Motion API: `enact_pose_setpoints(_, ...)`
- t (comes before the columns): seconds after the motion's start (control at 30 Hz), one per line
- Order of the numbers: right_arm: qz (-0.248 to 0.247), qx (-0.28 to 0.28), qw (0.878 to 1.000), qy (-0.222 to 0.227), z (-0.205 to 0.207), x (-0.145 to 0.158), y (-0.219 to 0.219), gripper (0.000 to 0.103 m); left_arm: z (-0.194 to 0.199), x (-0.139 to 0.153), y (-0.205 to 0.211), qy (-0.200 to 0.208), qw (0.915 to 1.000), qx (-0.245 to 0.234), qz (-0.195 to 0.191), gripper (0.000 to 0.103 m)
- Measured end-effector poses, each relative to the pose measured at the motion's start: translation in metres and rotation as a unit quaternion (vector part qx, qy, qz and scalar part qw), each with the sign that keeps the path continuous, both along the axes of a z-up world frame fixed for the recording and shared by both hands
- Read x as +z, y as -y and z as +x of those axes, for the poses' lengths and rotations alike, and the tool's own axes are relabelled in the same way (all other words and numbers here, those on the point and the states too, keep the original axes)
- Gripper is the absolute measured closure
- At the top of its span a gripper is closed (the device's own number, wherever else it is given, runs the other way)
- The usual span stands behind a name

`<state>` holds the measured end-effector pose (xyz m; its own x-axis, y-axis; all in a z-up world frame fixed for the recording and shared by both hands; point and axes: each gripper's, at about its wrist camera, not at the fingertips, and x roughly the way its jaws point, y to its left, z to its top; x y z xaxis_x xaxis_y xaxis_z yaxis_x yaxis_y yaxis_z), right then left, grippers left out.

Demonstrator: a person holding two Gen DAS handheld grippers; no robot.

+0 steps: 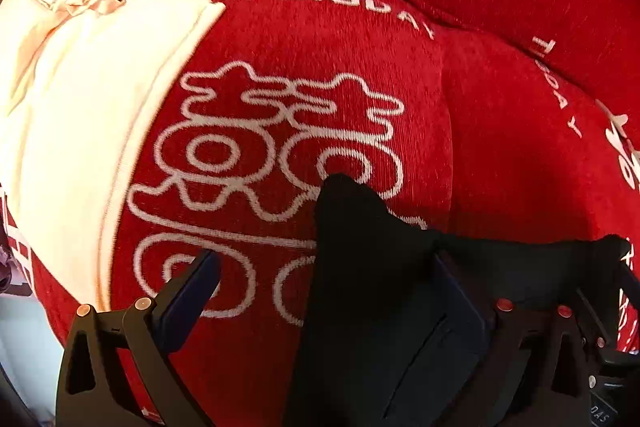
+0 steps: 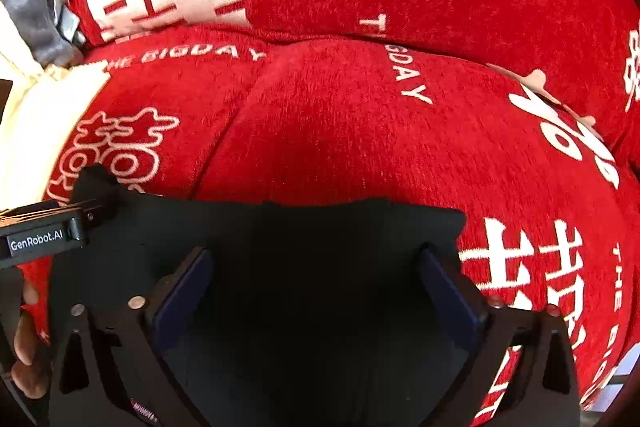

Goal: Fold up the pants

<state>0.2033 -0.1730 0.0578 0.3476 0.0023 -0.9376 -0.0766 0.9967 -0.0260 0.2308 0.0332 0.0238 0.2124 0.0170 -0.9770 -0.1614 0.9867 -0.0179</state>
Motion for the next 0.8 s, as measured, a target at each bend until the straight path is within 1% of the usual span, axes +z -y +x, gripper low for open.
enact_pose_setpoints(0.13, -0.017, 0.003, 1.0, -0.001, 0.001, -0.006, -0.003, 0.0, 0.001, -0.007, 0.003, -0.005, 1.0, -0.007, -0.002, 0.0)
enact_pose_setpoints(0.2, -0.018, 0.002, 1.0, -0.011, 0.003, -0.006, -0.003, 0.0, 0.004, -0.003, -0.002, -0.016, 0.9997, 0.002, -0.021, 0.0)
enact_pose_setpoints(0.23, -0.017, 0.0, 1.0, -0.021, 0.005, -0.005, -0.002, 0.0, 0.004, 0.004, -0.009, -0.01, 0.999, 0.014, -0.04, 0.0)
enact_pose_setpoints(0.27, -0.017, -0.007, 0.999, -0.036, 0.008, -0.001, -0.002, 0.0, 0.006, 0.009, -0.015, -0.001, 0.9984, 0.024, -0.051, 0.0)
enact_pose_setpoints(0.3, -0.018, -0.016, 0.999, -0.041, 0.01, 0.002, -0.001, 0.0, 0.006, 0.015, -0.022, 0.008, 0.9976, 0.038, -0.057, 0.0)
enact_pose_setpoints(0.37, -0.012, -0.03, 0.999, -0.027, 0.009, 0.013, -0.004, 0.0, 0.008, 0.017, -0.031, 0.01, 0.9969, 0.056, -0.055, 0.0)
enact_pose_setpoints(0.43, -0.014, -0.027, 0.999, -0.019, 0.009, 0.016, -0.017, 0.0, 0.009, 0.014, -0.031, 0.001, 0.9971, 0.06, -0.046, 0.0)
enact_pose_setpoints(0.5, -0.045, -0.009, 0.999, -0.018, 0.009, 0.009, -0.035, 0.0, 0.004, 0.017, -0.03, 0.012, 0.9966, 0.076, -0.031, 0.0)
enact_pose_setpoints(0.53, -0.066, -0.002, 0.998, -0.015, 0.009, 0.006, -0.042, 0.0, 0.0, 0.021, -0.034, 0.022, 0.995, 0.092, -0.033, 0.0)
enact_pose_setpoints(0.57, -0.081, 0.001, 0.997, -0.01, 0.009, 0.002, -0.047, 0.0, -0.004, 0.026, -0.042, 0.034, 0.9916, 0.116, -0.045, 0.0)
enact_pose_setpoints(0.63, -0.083, -0.005, 0.997, 0.0, 0.008, 0.005, -0.049, 0.0, -0.008, 0.03, -0.05, 0.046, 0.9869, 0.139, -0.067, 0.0)
enact_pose_setpoints(0.67, -0.077, -0.005, 0.997, 0.009, 0.006, 0.009, -0.048, 0.0, -0.012, 0.032, -0.053, 0.051, 0.9849, 0.145, -0.079, 0.0)
enact_pose_setpoints(0.7, -0.073, -0.004, 0.997, 0.018, 0.004, 0.014, -0.049, 0.0, -0.013, 0.031, -0.052, 0.051, 0.9852, 0.142, -0.081, 0.0)
enact_pose_setpoints(0.73, -0.069, -0.002, 0.997, 0.028, 0.003, 0.018, -0.05, 0.0, -0.013, 0.03, -0.049, 0.047, 0.9872, 0.133, -0.074, 0.0)
enact_pose_setpoints(0.77, -0.06, 0.001, 0.997, 0.041, 0.001, 0.023, -0.051, 0.0, -0.012, 0.025, -0.045, 0.039, 0.9897, 0.125, -0.057, 0.0)
enact_pose_setpoints(0.8, -0.056, 0.003, 0.997, 0.047, 0.001, 0.026, -0.052, 0.0, -0.011, 0.02, -0.043, 0.032, 0.9907, 0.122, -0.049, 0.0)
